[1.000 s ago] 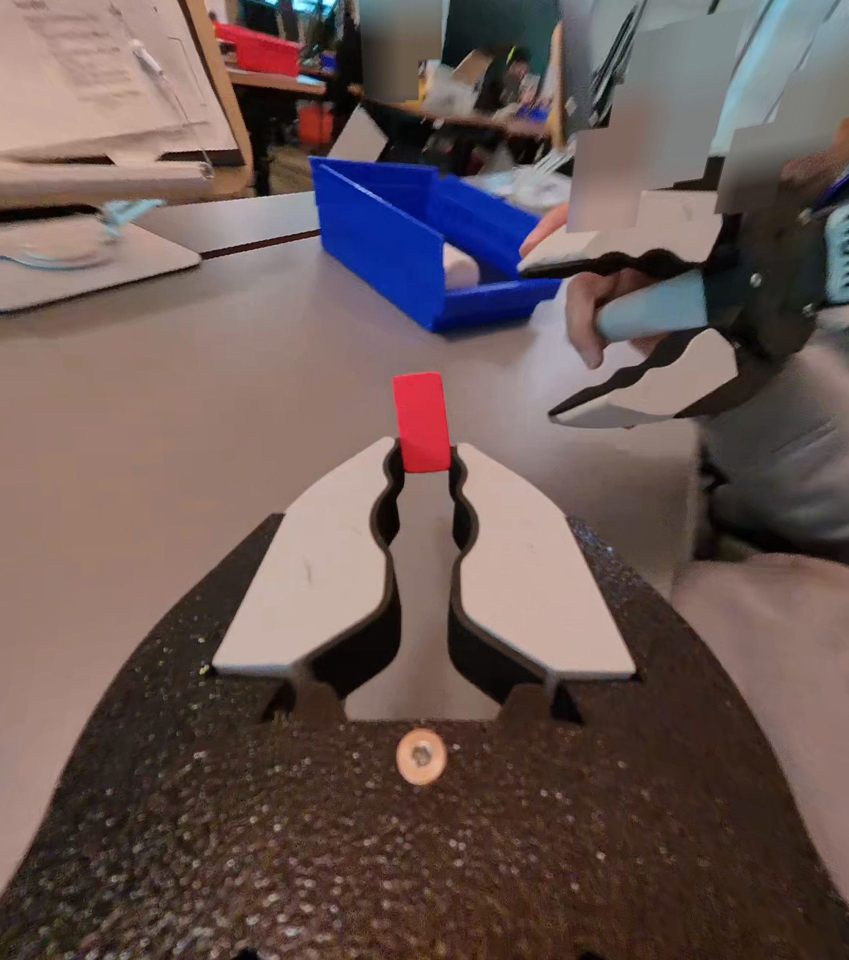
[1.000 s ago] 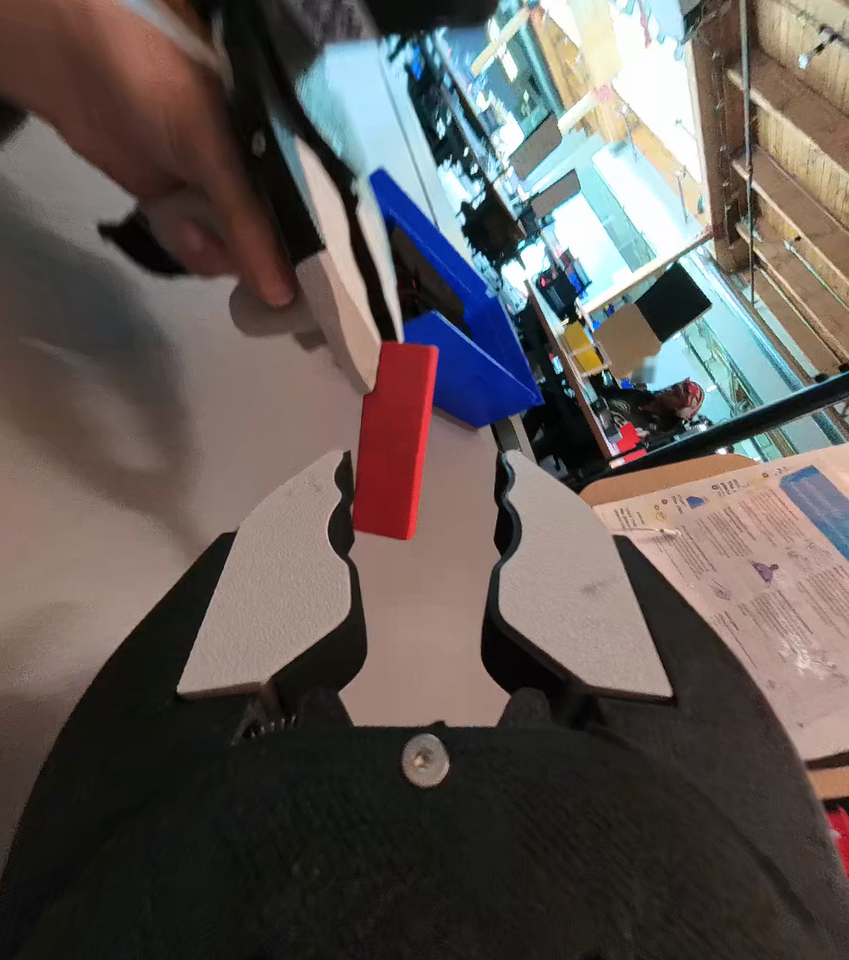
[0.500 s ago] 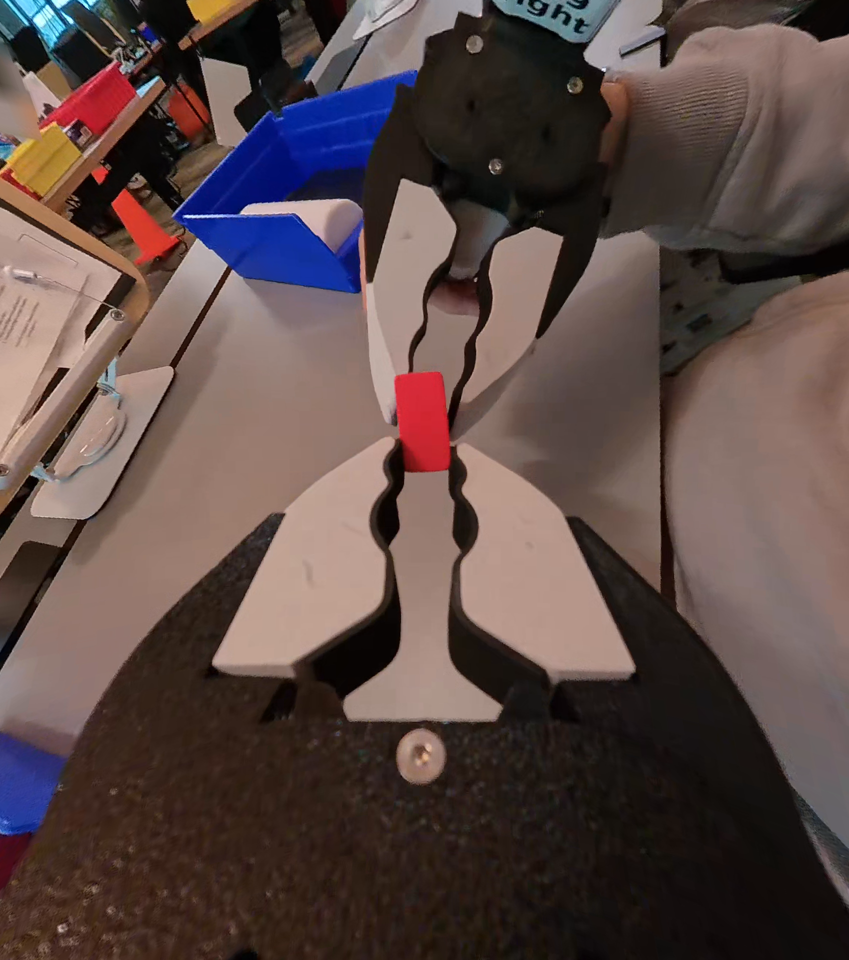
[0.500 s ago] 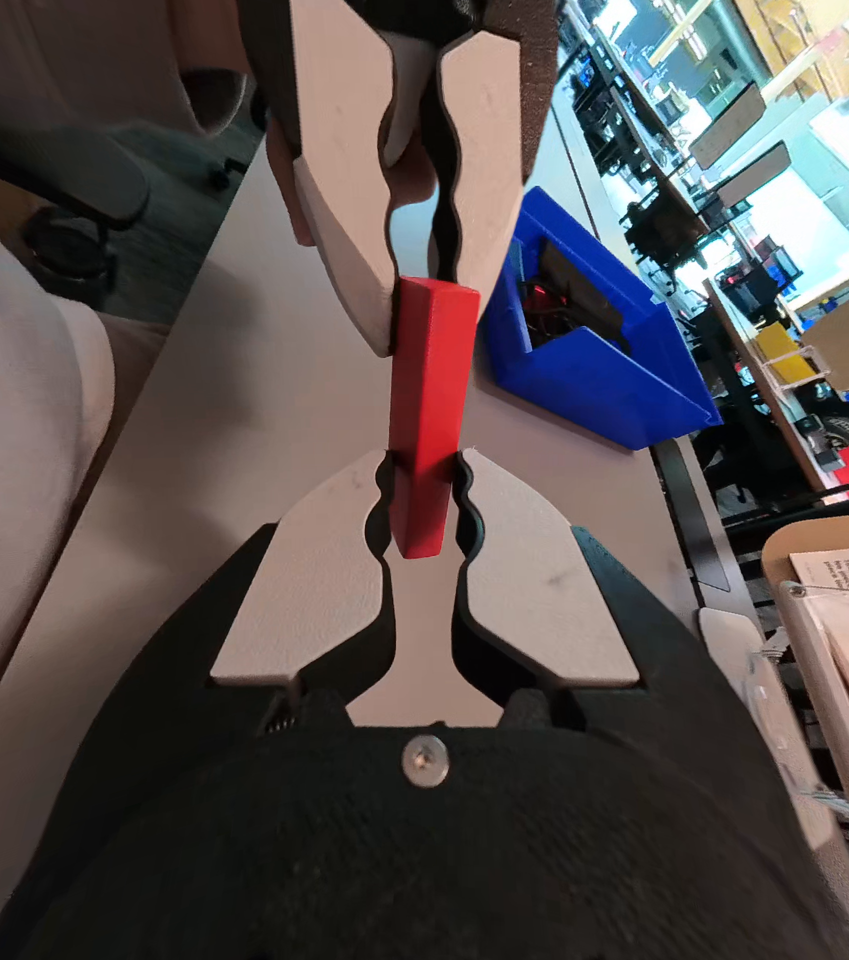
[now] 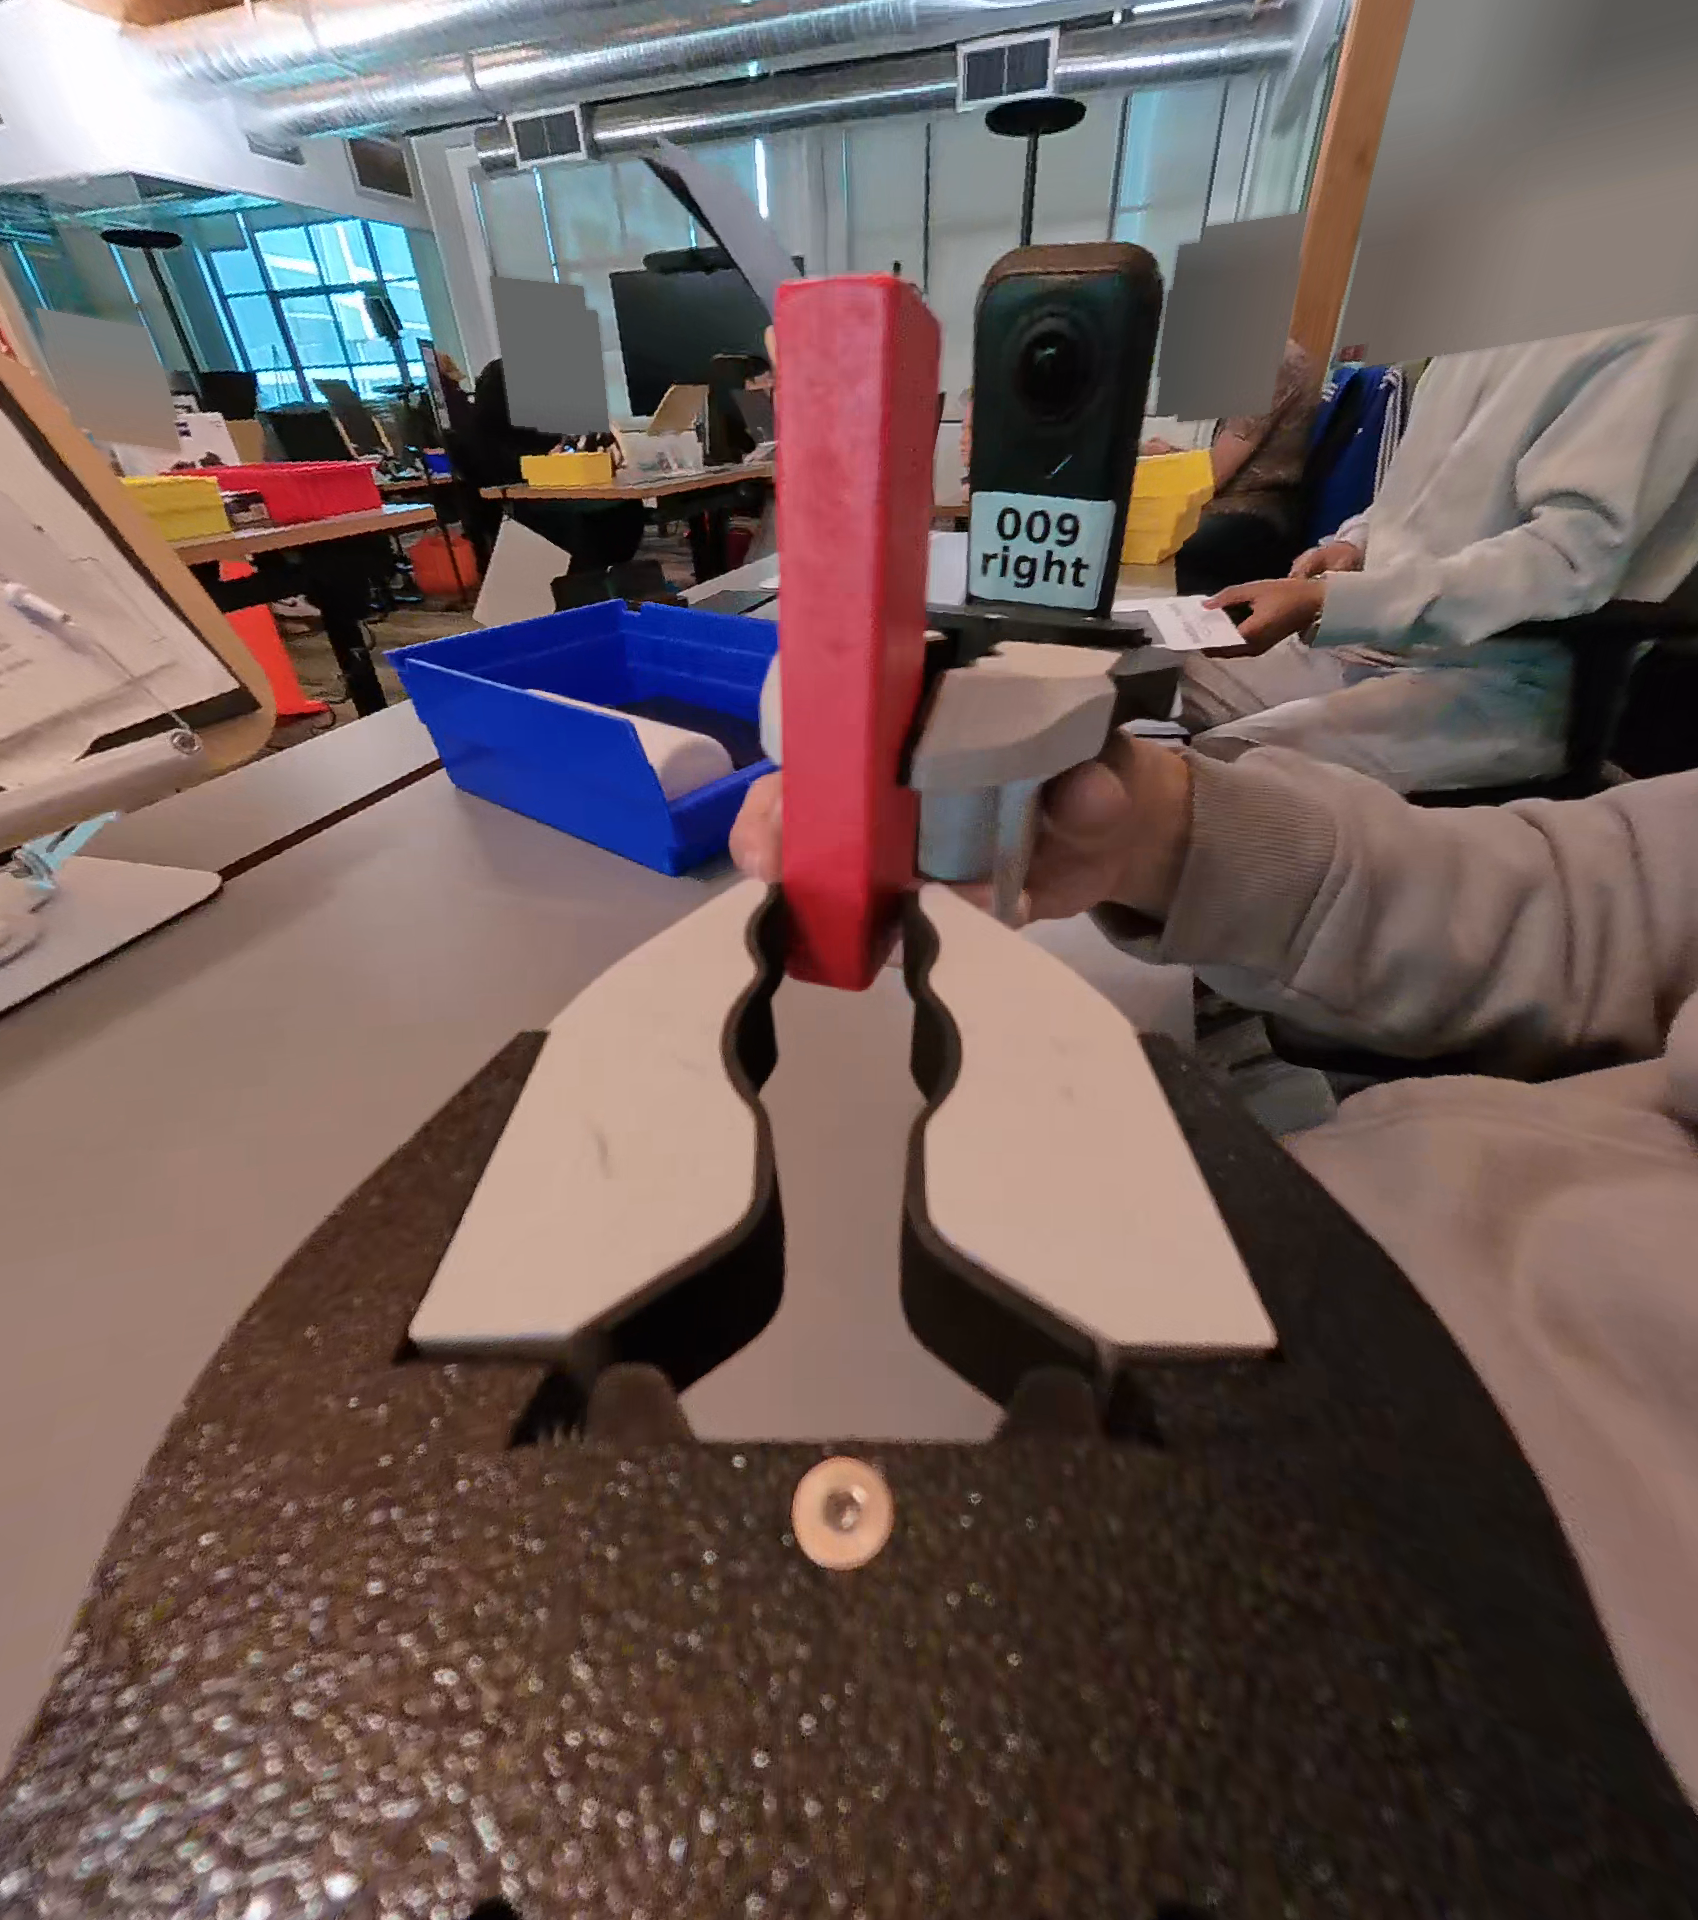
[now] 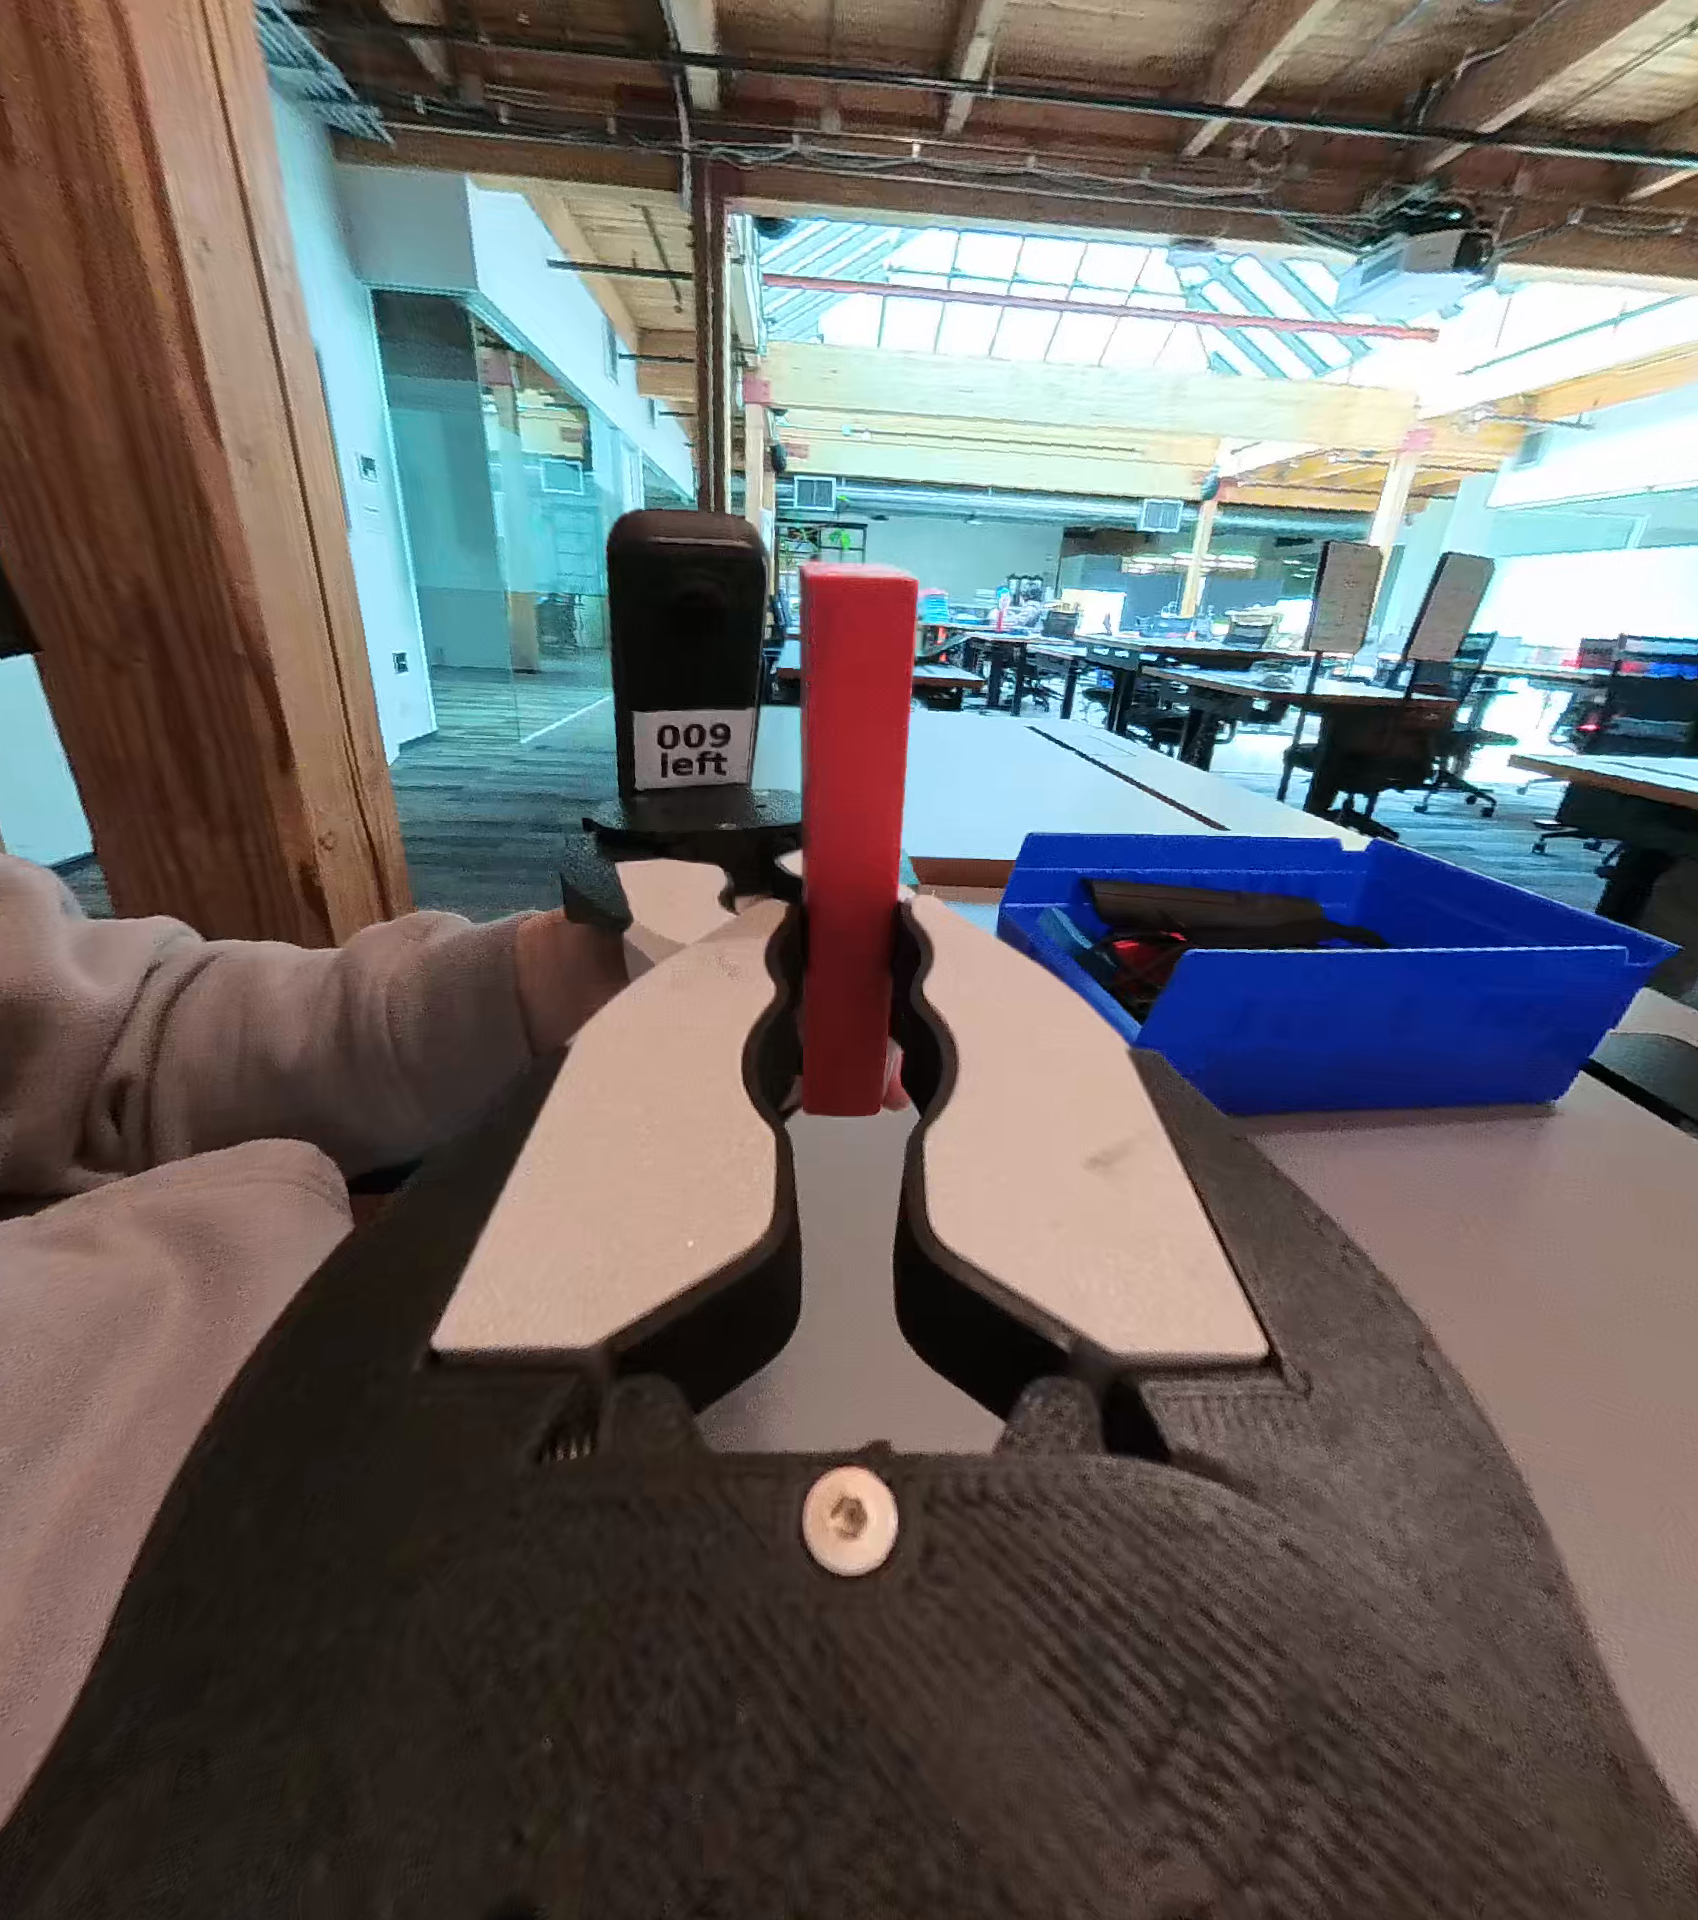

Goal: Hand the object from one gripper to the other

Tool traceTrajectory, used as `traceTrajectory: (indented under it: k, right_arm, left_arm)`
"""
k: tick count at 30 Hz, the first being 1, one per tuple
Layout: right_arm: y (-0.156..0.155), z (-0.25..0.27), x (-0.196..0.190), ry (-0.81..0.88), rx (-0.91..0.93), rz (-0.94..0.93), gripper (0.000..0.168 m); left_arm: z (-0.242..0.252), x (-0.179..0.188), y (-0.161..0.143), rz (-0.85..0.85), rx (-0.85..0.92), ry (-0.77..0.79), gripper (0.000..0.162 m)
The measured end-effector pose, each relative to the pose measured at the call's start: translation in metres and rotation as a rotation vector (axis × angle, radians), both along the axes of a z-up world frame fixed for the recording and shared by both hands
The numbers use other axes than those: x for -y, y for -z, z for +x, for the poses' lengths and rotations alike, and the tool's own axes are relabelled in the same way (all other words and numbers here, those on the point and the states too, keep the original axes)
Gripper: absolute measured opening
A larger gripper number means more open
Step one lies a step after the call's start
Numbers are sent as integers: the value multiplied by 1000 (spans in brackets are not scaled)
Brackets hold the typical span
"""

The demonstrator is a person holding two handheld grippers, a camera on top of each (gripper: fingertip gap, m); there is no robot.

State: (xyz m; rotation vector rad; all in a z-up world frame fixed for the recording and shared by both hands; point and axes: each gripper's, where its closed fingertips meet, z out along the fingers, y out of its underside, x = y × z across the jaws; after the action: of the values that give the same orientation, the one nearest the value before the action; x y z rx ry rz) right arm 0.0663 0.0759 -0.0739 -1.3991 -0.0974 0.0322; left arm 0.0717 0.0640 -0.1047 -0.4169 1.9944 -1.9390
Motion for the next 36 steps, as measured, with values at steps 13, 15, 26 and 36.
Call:
traceTrajectory:
  k: [13, 15, 26, 36]
  right_arm:
    - [-3, 2, 11, 60, 130, -72, 20]
    - [-1, 0, 9, 63, 179, -92, 19]
    - [-39, 10, 15, 77, -111, 307, 17]
    - [3, 38, 12, 323, 283, -39, 37]
  left_arm:
    - [7, -4, 26, 142, 71, -1, 16]
    - [7, -3, 29, 145, 66, 10, 16]
    - [9, 0, -10, -309, 71, -14, 49]
    - [21, -11, 9, -186, -166, -25, 17]
